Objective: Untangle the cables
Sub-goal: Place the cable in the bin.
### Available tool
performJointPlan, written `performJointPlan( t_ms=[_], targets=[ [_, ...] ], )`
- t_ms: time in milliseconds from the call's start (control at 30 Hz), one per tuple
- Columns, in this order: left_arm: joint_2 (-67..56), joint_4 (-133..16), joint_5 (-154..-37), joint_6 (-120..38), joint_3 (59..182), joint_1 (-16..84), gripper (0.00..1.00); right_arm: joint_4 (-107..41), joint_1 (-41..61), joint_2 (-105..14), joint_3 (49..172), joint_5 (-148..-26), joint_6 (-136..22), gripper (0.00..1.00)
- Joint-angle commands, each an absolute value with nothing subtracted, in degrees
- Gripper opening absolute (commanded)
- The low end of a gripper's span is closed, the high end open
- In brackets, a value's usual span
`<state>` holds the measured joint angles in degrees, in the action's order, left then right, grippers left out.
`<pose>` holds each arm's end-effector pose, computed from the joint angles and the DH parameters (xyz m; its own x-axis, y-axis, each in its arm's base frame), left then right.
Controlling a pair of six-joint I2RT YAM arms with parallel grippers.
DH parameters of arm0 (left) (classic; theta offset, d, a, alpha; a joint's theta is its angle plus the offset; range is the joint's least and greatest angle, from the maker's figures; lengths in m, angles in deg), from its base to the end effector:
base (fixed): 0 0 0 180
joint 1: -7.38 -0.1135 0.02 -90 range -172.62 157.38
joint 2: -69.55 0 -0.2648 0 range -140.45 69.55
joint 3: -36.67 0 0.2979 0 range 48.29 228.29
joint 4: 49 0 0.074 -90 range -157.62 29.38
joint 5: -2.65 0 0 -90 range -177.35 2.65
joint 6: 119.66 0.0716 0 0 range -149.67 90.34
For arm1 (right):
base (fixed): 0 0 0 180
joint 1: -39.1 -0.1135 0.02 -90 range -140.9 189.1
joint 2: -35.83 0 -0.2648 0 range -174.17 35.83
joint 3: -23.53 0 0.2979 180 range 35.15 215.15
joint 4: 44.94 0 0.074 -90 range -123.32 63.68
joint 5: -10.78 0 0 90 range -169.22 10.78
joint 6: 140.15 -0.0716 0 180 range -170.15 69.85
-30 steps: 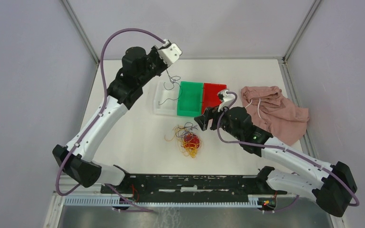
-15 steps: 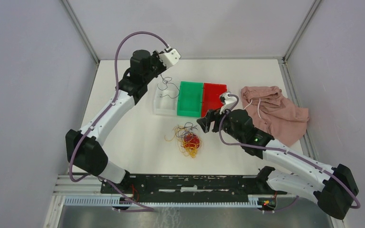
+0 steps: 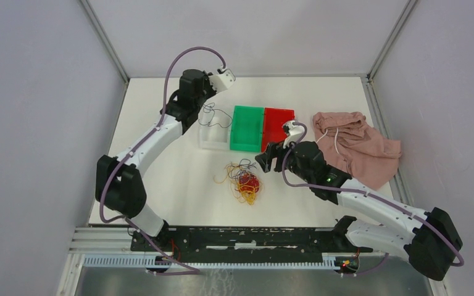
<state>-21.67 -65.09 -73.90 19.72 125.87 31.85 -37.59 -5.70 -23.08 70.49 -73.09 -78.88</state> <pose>0.4255 -0.1753 0.3231 -0.0311 0.8253 -0.5639 0.3460 0.5382 0.7685 0.2266 0.2142 0.2306 -0.5080 0.1690 -0.8446 -0.4389 0.7929 0.4227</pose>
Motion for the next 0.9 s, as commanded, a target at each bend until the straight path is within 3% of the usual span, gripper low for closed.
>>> performJointPlan(
  t_ms=[0, 500, 867],
  targets=[
    [-23.53, -63.65, -71.48, 19.2, 127.33, 31.8, 0.03, -40.87, -5.13, -22.84, 70.23, -72.16, -79.52, 0.79],
    [-32.92, -78.54, -85.97, -2.35, 140.61, 34.59, 0.03, -40.4, -2.68, -23.44, 69.7, -71.85, -79.74, 0.79],
    [-33.72, -71.04, -78.67, 2.93, 130.83, 33.03, 0.03, -41.19, -2.02, -23.75, 68.49, -72.81, -80.3, 0.79]
  ],
)
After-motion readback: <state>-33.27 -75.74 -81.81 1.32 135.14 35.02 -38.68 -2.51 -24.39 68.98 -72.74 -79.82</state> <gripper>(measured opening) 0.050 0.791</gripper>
